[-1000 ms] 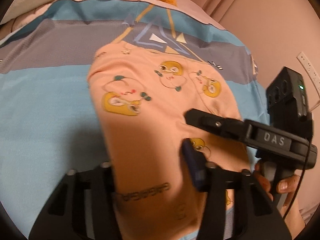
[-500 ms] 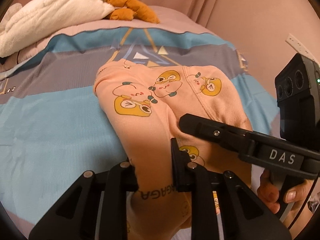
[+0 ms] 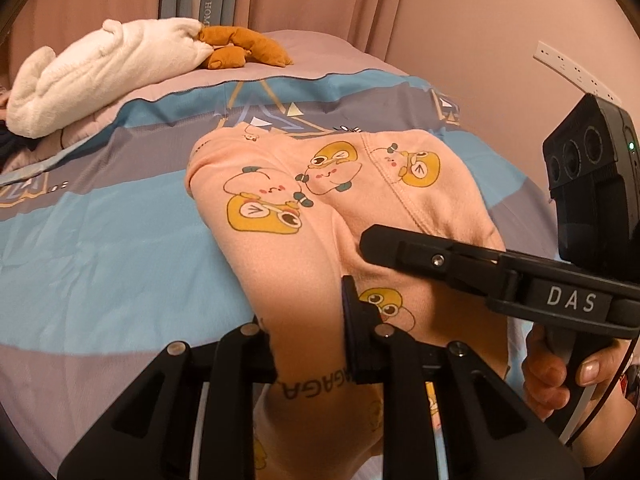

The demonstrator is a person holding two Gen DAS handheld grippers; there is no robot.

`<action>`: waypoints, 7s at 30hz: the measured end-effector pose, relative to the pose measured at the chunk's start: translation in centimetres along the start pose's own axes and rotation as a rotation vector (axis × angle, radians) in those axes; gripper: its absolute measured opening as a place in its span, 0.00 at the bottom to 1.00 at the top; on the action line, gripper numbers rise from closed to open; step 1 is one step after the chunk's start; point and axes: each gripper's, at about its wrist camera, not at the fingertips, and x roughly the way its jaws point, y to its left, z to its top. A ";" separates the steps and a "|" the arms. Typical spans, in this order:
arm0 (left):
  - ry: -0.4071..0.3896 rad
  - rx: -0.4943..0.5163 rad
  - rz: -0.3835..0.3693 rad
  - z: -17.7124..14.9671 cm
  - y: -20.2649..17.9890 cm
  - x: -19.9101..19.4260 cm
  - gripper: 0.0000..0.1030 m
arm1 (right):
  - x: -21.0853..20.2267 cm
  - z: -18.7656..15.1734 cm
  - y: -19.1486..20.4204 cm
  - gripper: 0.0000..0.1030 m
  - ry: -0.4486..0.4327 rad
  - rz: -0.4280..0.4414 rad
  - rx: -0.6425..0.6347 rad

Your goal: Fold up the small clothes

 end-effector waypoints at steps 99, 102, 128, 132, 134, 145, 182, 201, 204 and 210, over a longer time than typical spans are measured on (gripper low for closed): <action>-0.042 -0.273 0.231 -3.1 17.5 -4.6 0.22 | 13.9 -0.3 14.6 0.29 0.169 0.082 -0.317; -0.034 -0.273 0.233 -3.0 18.0 -3.9 0.22 | 14.6 -0.1 14.2 0.29 0.170 0.082 -0.312; 0.079 -0.295 0.232 -3.7 20.5 2.0 0.23 | 18.5 -0.3 9.5 0.29 0.266 0.028 -0.251; 0.085 -0.295 0.238 -3.6 20.6 2.1 0.25 | 18.7 -0.1 9.5 0.29 0.276 -0.007 -0.247; 0.087 -0.292 0.243 -3.6 20.6 2.2 0.25 | 18.7 -0.1 9.5 0.29 0.277 -0.027 -0.257; 0.097 -0.291 0.256 -3.7 20.5 2.3 0.26 | 19.0 -0.1 9.6 0.29 0.279 -0.063 -0.288; 0.107 -0.306 0.306 -4.2 21.6 1.6 0.53 | 18.8 -0.2 8.7 0.41 0.262 -0.154 -0.308; 0.127 -0.336 0.379 -5.7 22.4 -0.1 0.85 | 16.1 0.1 6.4 0.64 0.236 -0.235 -0.243; 0.131 -0.336 0.384 -6.0 22.1 -0.6 0.85 | 15.5 0.0 6.4 0.64 0.228 -0.241 -0.238; 0.136 -0.328 0.403 -6.6 21.4 -1.2 0.85 | 14.2 -0.4 6.9 0.64 0.213 -0.236 -0.246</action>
